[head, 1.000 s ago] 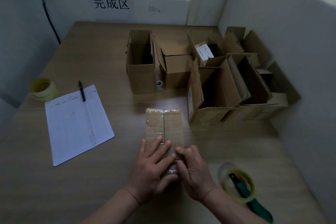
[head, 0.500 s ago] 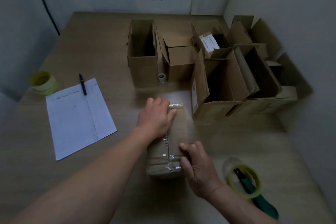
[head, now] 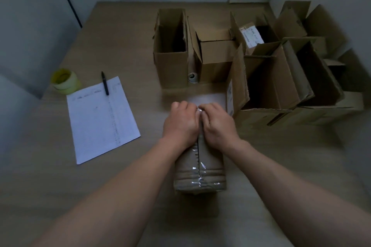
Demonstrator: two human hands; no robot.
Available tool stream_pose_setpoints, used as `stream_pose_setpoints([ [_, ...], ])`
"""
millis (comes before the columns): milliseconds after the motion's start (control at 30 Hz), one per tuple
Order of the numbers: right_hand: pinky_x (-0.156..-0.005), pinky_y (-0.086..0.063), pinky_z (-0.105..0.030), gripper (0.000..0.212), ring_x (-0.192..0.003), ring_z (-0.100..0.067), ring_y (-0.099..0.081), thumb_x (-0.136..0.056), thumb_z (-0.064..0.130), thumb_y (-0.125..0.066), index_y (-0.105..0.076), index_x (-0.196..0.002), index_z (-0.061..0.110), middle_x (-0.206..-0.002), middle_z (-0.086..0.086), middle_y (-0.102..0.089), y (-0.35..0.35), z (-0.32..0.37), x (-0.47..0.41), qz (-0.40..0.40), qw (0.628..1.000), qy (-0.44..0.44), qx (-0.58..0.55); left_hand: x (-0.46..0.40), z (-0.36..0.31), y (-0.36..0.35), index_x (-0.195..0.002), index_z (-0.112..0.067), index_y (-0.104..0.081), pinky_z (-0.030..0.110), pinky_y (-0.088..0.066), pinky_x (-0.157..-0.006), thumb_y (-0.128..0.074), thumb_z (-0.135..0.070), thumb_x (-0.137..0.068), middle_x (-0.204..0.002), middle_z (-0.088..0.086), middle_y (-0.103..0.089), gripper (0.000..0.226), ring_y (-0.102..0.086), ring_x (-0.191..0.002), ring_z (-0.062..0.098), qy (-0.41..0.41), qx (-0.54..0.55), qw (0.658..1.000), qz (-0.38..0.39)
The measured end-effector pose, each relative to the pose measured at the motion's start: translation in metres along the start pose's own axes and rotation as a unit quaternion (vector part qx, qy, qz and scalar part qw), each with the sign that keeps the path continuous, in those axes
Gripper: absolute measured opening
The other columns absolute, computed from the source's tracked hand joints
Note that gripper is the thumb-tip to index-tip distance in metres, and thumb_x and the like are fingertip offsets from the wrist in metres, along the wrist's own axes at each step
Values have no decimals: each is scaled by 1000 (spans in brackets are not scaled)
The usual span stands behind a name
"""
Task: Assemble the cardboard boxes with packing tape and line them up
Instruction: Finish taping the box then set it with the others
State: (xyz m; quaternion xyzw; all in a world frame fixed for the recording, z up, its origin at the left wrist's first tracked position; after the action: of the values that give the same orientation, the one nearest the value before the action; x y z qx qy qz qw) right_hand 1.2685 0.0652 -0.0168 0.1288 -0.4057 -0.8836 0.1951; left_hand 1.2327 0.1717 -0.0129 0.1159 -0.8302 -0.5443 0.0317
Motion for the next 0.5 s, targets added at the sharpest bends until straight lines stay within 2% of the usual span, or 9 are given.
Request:
stream_pose_setpoints([
  [100, -84, -39, -35, 24, -102, -27, -57, -100, 20, -47, -68, -105, 11, -103, -11, -66, -2, -10, -5, -31, 997, -66, -18, 0, 2, -1, -93, -11, -59, 44, -38, -80, -40, -34, -101, -103, 14, -58, 30, -45, -102, 34, 17, 13, 1000, -3],
  [167, -83, -45, -37, 25, -99, -26, -60, -100, 22, -47, -69, -98, 11, -100, -9, -69, -4, -18, -6, -38, 988, -121, -87, 0, 3, 0, -96, -12, -59, 42, -37, -81, -41, -34, -101, -106, 12, -57, 28, -44, -104, 32, 26, 17, 1000, -2],
  [267, -91, -46, -26, 23, -105, -16, -62, -101, 21, -48, -71, -103, 18, -104, 1, -70, -5, -27, 0, -40, 948, -194, -248, 0, 3, 0, -97, -14, -59, 39, -36, -83, -41, -35, -101, -107, 9, -56, 27, -44, -107, 30, 31, 19, 999, 2],
  [367, -85, -42, -17, 22, -107, -13, -60, -102, 24, -48, -69, -105, 20, -104, 5, -67, -9, -31, 8, -31, 905, -245, -347, 0, 4, 1, -96, -14, -60, 39, -39, -84, -43, -34, -100, -107, 9, -56, 26, -44, -108, 29, 45, 41, 998, 2],
  [433, -85, -39, -21, 25, -109, -14, -58, -102, 32, -45, -67, -111, 21, -109, 3, -65, -13, -34, 13, -15, 902, -265, -341, 0, 4, 1, -95, -14, -59, 42, -43, -85, -43, -33, -100, -106, 10, -56, 26, -44, -108, 30, 48, 49, 998, 2],
  [500, -89, -37, -27, 30, -115, -21, -56, -100, 42, -45, -60, -120, 25, -118, 0, -63, -15, -36, 19, 14, 923, -263, -279, 0, 3, 1, -95, -15, -58, 42, -43, -84, -41, -34, -100, -107, 10, -55, 26, -44, -108, 29, 51, 41, 998, 10],
])
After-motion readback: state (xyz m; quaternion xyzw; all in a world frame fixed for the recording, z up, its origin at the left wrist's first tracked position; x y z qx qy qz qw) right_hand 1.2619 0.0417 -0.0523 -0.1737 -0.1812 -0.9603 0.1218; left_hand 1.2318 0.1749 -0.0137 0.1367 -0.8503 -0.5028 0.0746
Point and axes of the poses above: each hand's wrist, its own x-axis away from the middle knuckle, its own y-axis out of the back of the hand, z = x × y, the point moved 8 cm from there along -x, towards the middle knuckle
